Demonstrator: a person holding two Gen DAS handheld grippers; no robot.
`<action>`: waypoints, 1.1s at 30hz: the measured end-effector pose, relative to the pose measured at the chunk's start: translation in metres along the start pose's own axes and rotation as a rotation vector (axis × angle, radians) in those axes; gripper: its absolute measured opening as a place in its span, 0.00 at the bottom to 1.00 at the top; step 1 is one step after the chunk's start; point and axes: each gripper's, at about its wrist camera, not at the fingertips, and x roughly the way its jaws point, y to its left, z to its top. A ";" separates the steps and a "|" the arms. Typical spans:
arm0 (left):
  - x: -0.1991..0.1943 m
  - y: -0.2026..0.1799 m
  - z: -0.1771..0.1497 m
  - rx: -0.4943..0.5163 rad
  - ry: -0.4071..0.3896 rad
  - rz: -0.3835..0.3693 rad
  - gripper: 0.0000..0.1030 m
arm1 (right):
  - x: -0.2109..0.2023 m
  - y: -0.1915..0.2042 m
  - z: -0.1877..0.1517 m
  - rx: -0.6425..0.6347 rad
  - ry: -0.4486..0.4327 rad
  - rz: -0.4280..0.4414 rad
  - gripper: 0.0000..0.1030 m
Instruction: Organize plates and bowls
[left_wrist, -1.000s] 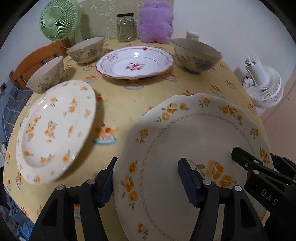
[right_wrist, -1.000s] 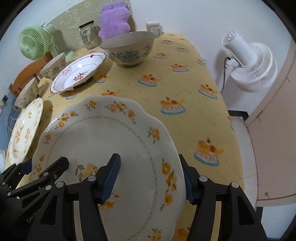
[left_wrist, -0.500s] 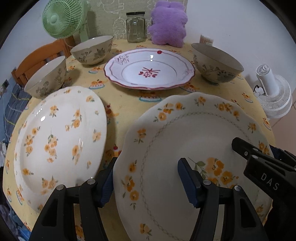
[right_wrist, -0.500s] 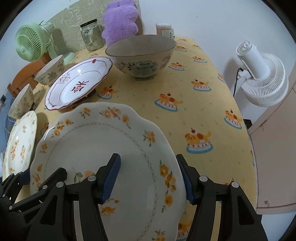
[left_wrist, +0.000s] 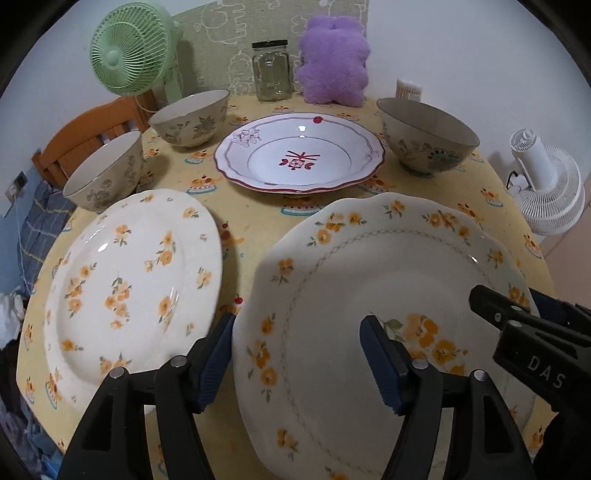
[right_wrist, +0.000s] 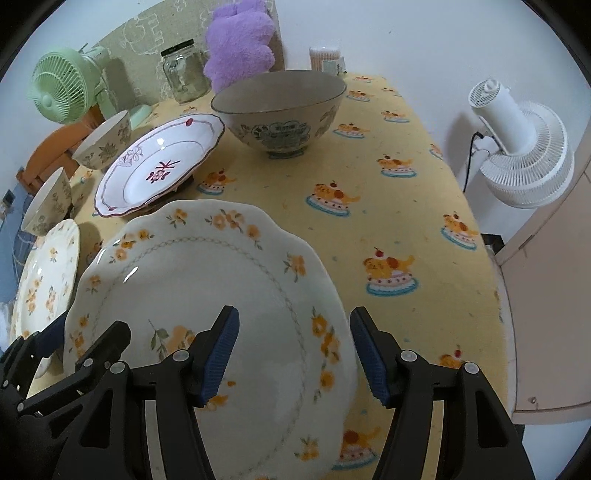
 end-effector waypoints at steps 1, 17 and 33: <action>-0.003 0.000 -0.001 -0.008 -0.003 0.000 0.69 | -0.004 -0.002 -0.002 0.006 -0.002 0.006 0.65; -0.061 0.023 -0.019 -0.012 -0.093 -0.056 0.78 | -0.074 0.020 -0.027 -0.013 -0.114 -0.015 0.76; -0.065 0.153 -0.006 0.100 -0.106 -0.107 0.78 | -0.080 0.155 -0.052 0.113 -0.108 -0.058 0.75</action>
